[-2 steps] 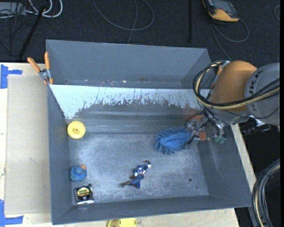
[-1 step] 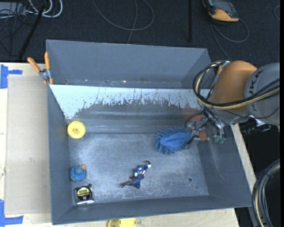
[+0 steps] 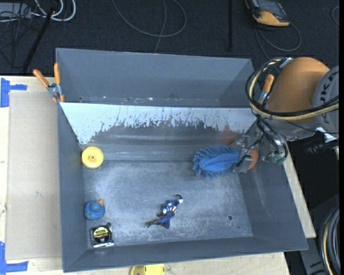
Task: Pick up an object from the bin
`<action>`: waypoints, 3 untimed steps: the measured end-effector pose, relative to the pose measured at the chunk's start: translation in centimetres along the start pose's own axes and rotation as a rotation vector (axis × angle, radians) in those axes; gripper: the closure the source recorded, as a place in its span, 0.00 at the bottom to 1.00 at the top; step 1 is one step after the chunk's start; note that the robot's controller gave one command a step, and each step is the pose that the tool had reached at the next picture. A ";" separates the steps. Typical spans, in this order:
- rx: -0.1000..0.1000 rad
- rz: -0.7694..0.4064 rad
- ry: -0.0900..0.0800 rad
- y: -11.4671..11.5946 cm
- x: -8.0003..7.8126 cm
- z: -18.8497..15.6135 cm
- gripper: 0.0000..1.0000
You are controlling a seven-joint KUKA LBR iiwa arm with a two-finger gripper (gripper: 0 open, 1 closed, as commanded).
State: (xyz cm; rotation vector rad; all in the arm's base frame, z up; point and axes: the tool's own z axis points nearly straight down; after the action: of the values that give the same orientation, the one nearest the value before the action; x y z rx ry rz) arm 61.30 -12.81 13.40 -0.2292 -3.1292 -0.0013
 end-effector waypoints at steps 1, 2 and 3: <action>0.000 0.100 -0.015 0.7 -0.7 0.5 1.00; -0.001 0.116 0.005 1.1 0.8 -2.4 1.00; 0.000 0.092 -0.003 0.8 0.6 -9.5 1.00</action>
Offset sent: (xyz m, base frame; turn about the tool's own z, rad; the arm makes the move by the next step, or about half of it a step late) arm -0.0151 0.0193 0.1130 0.0845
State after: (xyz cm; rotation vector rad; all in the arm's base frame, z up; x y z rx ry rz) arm 60.90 -11.98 22.91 -0.3736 -3.1185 -0.0010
